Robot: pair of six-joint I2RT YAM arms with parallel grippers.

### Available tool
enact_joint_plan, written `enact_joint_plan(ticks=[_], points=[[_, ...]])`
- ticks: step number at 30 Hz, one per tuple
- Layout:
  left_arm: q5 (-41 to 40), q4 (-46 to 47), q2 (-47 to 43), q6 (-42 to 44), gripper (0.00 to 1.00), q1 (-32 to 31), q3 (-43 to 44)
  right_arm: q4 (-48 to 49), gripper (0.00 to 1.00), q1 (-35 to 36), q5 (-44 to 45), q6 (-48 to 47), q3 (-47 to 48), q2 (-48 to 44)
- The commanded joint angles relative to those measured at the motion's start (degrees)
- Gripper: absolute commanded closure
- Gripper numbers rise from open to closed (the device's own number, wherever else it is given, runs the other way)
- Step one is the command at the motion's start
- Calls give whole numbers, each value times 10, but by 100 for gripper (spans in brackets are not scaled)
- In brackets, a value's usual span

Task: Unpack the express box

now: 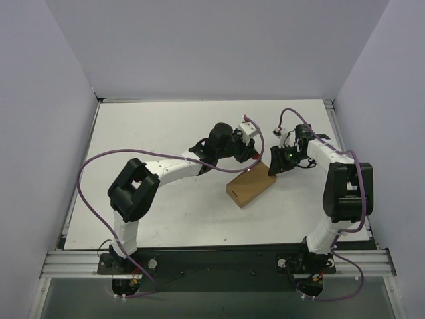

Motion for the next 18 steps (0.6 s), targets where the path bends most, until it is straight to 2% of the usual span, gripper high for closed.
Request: enact_joint_plan(ticks=[1,7,12,16,18], points=[[20,-31,-42,21,100,-3,3,-10,74,-2,38,-7,1,28],[2,-31,-41,13,100,-9,-6,-9,74,-1,30,14,3,18],[-1,-24,-37,9,100,-8,-4,33,69,-9,43,22,-20,-70],[-2,-17,-36,9,100,-9,-3,83,69,-5,-33,-16,-69,-140],[-1,-15,-34,9,100,-9,-3,90,70,10,-37,-37,-91,-157]])
